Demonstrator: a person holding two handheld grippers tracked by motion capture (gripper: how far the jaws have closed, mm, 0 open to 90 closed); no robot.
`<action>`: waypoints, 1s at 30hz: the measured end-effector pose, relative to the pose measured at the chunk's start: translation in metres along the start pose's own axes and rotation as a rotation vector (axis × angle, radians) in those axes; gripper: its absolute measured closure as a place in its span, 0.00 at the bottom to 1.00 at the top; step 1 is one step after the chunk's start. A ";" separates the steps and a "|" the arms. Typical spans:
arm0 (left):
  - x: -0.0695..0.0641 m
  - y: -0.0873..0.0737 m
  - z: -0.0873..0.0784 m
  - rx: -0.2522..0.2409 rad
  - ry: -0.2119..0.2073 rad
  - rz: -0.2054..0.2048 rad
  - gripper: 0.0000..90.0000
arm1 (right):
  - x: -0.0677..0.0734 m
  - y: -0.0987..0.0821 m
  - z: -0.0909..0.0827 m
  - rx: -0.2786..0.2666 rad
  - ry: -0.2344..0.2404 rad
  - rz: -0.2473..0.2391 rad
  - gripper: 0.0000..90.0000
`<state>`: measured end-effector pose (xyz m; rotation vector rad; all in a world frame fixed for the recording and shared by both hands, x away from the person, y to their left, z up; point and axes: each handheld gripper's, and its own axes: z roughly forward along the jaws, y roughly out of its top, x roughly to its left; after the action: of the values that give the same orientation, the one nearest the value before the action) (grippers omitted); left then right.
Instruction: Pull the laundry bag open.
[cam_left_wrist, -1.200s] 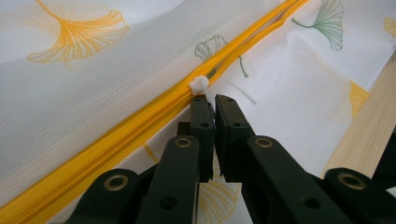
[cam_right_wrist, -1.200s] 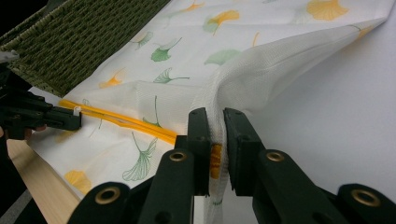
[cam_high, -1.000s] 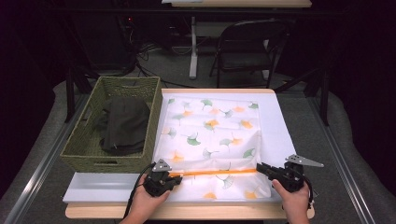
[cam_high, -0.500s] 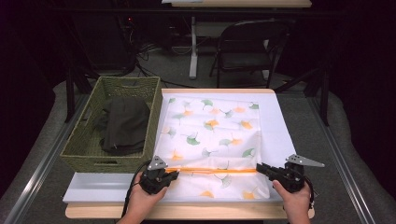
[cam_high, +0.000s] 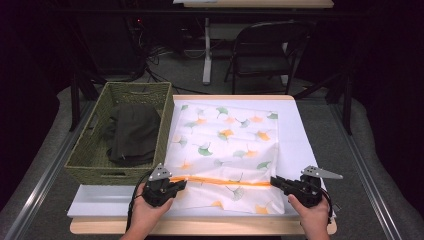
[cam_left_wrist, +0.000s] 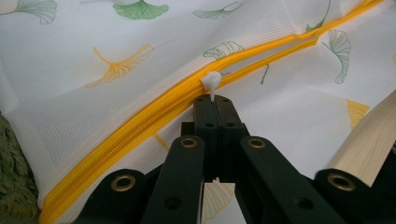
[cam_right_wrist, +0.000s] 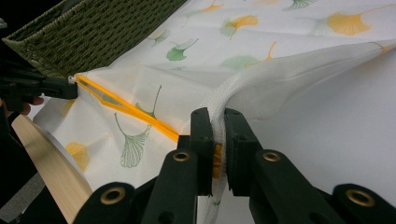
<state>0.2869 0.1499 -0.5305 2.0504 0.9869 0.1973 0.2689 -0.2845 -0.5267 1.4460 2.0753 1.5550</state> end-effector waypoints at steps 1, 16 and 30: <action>0.000 0.000 0.000 0.000 -0.001 -0.002 1.00 | 0.000 0.000 0.000 0.001 -0.001 -0.007 0.93; 0.005 -0.004 -0.006 -0.014 -0.001 -0.016 1.00 | 0.000 0.006 0.000 -0.022 -0.029 -0.023 0.93; 0.003 -0.004 -0.003 0.033 0.021 -0.012 1.00 | -0.001 0.008 -0.003 -0.001 -0.065 -0.055 0.95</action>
<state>0.2855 0.1557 -0.5320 2.0757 1.0210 0.1986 0.2725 -0.2869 -0.5191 1.4078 2.0594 1.4683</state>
